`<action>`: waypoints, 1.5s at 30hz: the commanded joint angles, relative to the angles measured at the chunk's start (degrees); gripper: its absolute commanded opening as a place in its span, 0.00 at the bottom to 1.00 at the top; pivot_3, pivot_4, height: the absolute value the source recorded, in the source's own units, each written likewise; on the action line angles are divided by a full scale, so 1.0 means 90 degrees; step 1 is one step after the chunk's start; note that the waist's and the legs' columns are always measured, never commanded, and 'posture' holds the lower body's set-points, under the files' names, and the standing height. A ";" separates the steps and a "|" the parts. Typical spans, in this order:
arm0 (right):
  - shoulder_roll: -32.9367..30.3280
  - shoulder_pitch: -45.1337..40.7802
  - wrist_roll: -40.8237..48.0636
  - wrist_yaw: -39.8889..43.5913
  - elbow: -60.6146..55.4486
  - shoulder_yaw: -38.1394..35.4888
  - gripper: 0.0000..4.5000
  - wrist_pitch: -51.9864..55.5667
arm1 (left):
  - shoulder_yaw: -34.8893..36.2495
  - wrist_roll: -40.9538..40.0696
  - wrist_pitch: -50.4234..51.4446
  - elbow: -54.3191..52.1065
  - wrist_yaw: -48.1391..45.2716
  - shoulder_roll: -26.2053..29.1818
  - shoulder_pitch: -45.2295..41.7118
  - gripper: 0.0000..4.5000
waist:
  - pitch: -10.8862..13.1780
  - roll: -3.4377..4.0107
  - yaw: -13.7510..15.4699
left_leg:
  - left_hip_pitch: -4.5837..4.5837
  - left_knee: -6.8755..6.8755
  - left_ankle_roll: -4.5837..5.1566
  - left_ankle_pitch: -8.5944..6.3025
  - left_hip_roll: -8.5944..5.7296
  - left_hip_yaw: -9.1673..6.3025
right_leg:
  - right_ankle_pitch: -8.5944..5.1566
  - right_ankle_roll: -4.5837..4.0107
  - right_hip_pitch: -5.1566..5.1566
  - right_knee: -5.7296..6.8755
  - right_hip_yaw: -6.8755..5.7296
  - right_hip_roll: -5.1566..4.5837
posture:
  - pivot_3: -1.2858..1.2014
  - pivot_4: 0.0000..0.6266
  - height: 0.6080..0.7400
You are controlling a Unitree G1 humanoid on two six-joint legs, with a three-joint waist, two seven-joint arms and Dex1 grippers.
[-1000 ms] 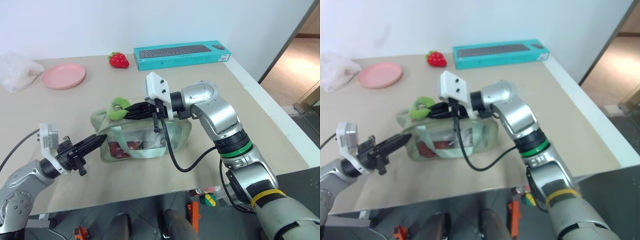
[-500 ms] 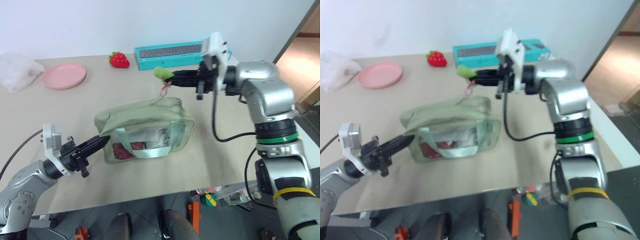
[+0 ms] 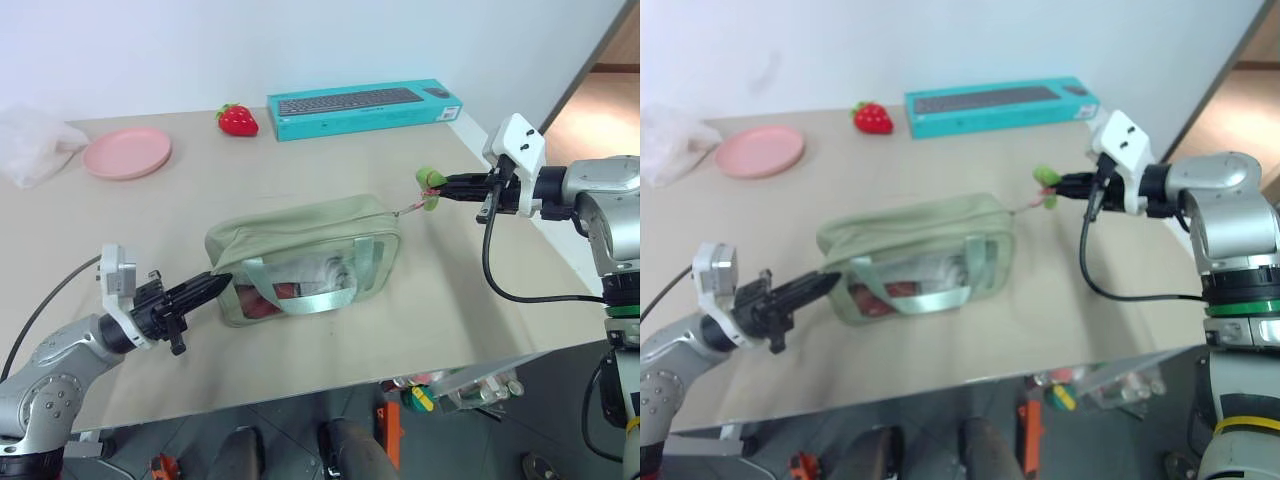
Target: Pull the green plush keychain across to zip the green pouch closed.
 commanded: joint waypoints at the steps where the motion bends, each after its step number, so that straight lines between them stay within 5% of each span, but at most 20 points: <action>1: -0.0023 0.0523 -0.0541 -0.0377 0.0188 0.0226 0.01 0.0155 | 0.0139 0.0061 0.0023 0.0153 -0.0044 0.0081 0.0066 0.00 | -0.0006 -0.0010 0.0000 | 0.0000 0.0000 0.0001 -0.0001 0.0005 -0.0001 | 0.0002 0.0002 0.0000 0.0000 0.0000 0.0007 | 0.52 0.24 1.00; 8: 0.1358 0.1771 -0.0262 -0.0396 -0.1088 0.0972 0.01 0.0642 | 0.0102 -0.0043 0.0170 0.0175 0.0088 0.0050 -0.0066 0.00 | -0.0018 -0.0002 -0.0011 | 0.0012 -0.0006 0.0001 -0.0005 0.0045 -0.0017 | 0.0023 0.0008 0.0001 0.0011 0.0004 0.0065 | 0.52 0.24 1.00; 15: 0.1277 0.1340 -0.0347 -0.0315 -0.0514 0.0663 0.01 0.0471 | 0.0348 -0.0390 0.0481 0.0133 0.0464 0.0021 -0.0040 0.00 | -0.0021 -0.0005 -0.0008 | 0.0024 0.0001 -0.0001 -0.0003 0.0053 -0.0016 | 0.0012 -0.0029 0.0008 0.0011 0.0005 0.0076 | 0.52 0.24 1.00; 20: 0.1254 0.0868 -0.0090 -0.0301 -0.0099 0.0216 0.40 0.0434 | 0.0391 -0.0518 0.0589 0.0127 0.0606 -0.0009 -0.0012 0.00 | -0.0020 -0.0006 -0.0007 | 0.0020 -0.0001 0.0000 -0.0004 0.0052 -0.0014 | 0.0013 -0.0028 0.0005 0.0011 0.0007 0.0077 | 0.52 0.24 1.00; 27: 0.0847 0.0802 0.0733 0.0203 -0.0183 -0.0702 0.92 0.0765 | 0.0485 -0.0698 0.0727 0.0104 0.0654 0.0033 -0.0003 0.55 | -0.0019 -0.0006 0.0014 | 0.0006 -0.0006 0.0002 -0.0007 0.0052 -0.0019 | 0.0023 -0.0006 -0.0003 0.0008 0.0004 0.0078 | 0.52 0.24 1.00; 29: 0.0642 0.0987 0.1000 0.0430 -0.0344 -0.0934 1.00 0.0898 | 0.0668 -0.0918 0.0758 -0.0039 0.0668 0.0051 0.0065 0.70 | -0.0018 -0.0006 0.0015 | 0.0004 -0.0006 0.0002 -0.0009 0.0051 -0.0018 | 0.0021 -0.0005 -0.0003 0.0006 0.0005 0.0076 | 0.52 0.24 1.00; 33: 0.0496 0.1176 0.1369 0.0395 -0.0471 -0.1367 1.00 0.1105 | 0.1111 -0.0931 0.0647 -0.0225 0.1057 0.0088 0.0225 0.99 | -0.0018 -0.0007 -0.0004 | 0.0006 -0.0005 0.0004 -0.0011 0.0052 -0.0017 | 0.0021 -0.0004 -0.0003 0.0005 0.0006 0.0076 | 0.52 0.24 1.00; 40: 0.0159 0.2073 0.2263 0.0421 -0.1344 -0.2211 1.00 0.1929 | 0.1830 0.0024 0.0579 0.0044 0.1177 0.0641 0.1645 0.99 | -0.0016 -0.0003 -0.0017 | 0.0011 -0.0011 0.0013 -0.0017 0.0057 -0.0017 | -0.0001 -0.0041 -0.0006 0.0008 0.0005 0.0079 | 0.52 0.24 1.00; 45: 0.0370 0.2233 0.2326 0.0061 -0.1645 -0.2109 1.00 0.2034 | 0.2082 -0.0113 0.0629 0.0311 0.1171 0.0567 0.1531 0.99 | -0.0015 -0.0004 -0.0017 | 0.0013 0.0000 0.0012 -0.0017 0.0058 -0.0018 | -0.0006 -0.0052 -0.0005 0.0008 0.0002 0.0078 | 0.52 0.24 1.00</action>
